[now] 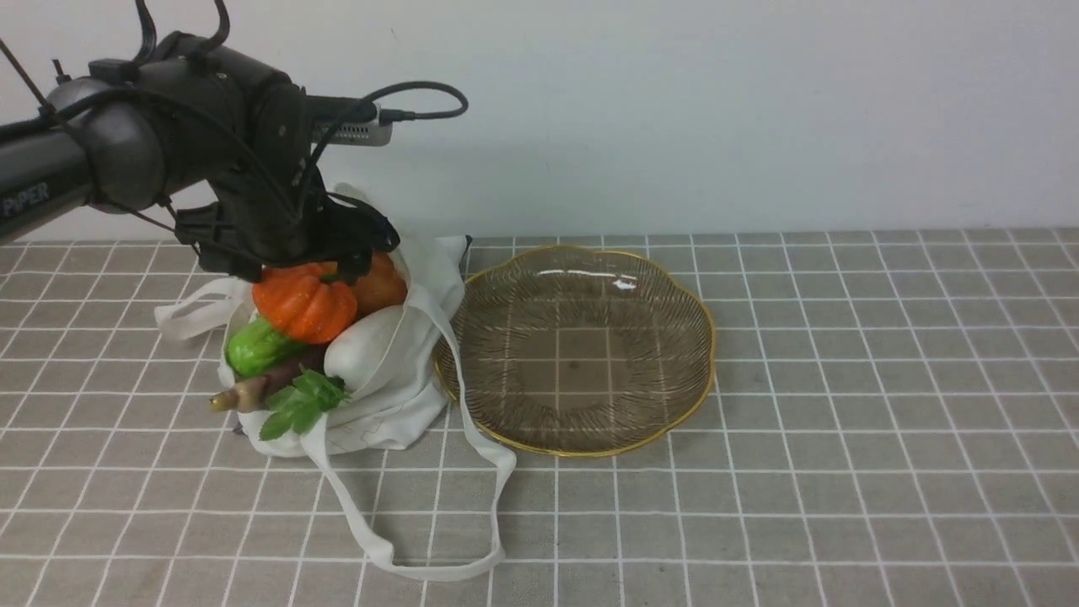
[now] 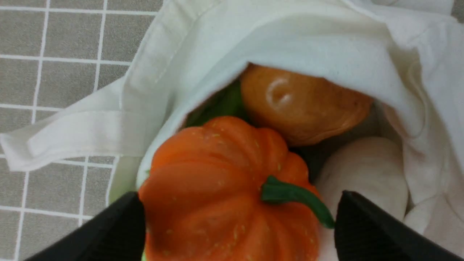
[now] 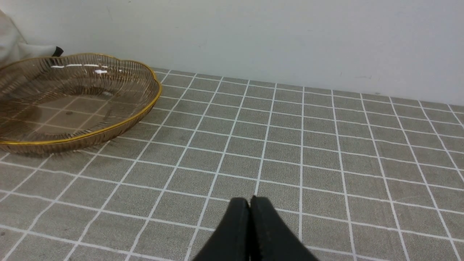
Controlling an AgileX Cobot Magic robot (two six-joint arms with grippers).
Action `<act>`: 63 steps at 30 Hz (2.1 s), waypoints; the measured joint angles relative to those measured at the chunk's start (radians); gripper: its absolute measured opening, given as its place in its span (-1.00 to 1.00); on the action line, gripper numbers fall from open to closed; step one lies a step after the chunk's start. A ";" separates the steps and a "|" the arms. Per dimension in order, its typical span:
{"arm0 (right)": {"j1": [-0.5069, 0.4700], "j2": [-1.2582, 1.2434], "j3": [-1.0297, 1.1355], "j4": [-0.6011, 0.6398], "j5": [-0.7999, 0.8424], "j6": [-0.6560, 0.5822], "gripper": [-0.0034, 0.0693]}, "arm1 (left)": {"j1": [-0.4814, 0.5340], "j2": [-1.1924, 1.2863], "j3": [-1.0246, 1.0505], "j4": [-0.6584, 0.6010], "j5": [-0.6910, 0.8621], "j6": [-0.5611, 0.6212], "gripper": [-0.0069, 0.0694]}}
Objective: Take vegetables from bag on grey coffee tablecloth place on plate.
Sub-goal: 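Reach into the cloth bag and grasp the pumpkin with the left gripper, then move the orange pumpkin from the bag onto the plate with the left gripper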
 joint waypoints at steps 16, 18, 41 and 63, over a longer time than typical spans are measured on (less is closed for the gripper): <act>0.000 0.000 0.000 0.000 0.000 0.000 -0.95 | -0.003 0.007 -0.011 -0.001 -0.001 -0.002 0.10; 0.000 0.000 0.000 0.000 0.000 0.000 -0.95 | -0.003 0.003 -0.011 -0.002 0.003 0.001 0.10; 0.000 0.000 0.000 0.000 0.000 0.000 -0.95 | -0.013 -0.170 0.000 -0.365 0.029 0.128 0.08; 0.000 0.000 0.000 0.000 0.000 0.000 -0.95 | -0.320 0.144 0.000 -0.603 -0.478 0.243 0.08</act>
